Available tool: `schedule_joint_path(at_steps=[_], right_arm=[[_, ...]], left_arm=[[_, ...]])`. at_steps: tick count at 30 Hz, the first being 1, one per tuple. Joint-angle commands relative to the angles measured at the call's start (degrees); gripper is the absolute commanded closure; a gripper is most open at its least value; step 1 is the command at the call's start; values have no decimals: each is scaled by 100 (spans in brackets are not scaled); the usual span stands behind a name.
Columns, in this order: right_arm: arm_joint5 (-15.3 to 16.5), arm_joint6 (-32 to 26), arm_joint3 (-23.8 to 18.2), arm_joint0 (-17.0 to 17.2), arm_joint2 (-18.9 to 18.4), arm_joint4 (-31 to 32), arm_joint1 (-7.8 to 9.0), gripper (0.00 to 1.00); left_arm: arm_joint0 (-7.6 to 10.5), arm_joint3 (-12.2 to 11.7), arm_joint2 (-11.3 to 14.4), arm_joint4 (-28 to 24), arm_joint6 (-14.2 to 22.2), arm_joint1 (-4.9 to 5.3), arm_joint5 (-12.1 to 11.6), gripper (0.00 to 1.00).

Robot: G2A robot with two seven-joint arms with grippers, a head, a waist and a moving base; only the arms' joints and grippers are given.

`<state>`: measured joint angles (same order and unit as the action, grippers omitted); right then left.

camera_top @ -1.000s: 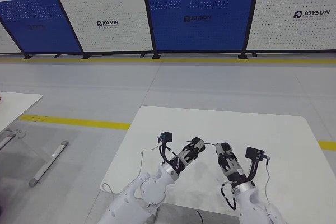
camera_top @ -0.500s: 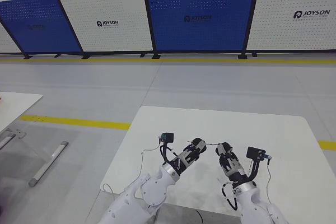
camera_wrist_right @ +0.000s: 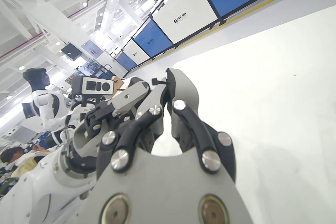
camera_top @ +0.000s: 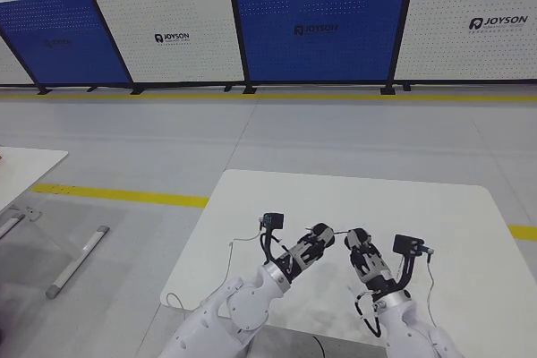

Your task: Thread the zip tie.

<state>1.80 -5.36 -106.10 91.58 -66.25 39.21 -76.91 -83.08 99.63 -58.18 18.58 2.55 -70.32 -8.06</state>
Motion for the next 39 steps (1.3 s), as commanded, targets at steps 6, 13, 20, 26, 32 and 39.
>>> schedule_joint_path(at_steps=[6,13,20,26,32,39], right_arm=[[23,33,-25,18,-17,39,8,100],[41,51,-42,31,-8,134,15,100],[103,62,-32,48,-6,208,26,100],[121,71,-39,55,-13,187,29,100],[148,6,-48,56,-20,187,38,100],[195,-169,-36,26,-84,-116,44,100]], left_arm=[[48,-12,94,80,-10,-23,85,57],[73,-13,110,88,-54,-38,123,71],[82,-39,102,76,-127,-52,140,100],[88,-37,120,140,-131,-60,176,100],[77,15,136,135,-80,-62,61,100],[99,3,166,168,-35,-70,30,100]])
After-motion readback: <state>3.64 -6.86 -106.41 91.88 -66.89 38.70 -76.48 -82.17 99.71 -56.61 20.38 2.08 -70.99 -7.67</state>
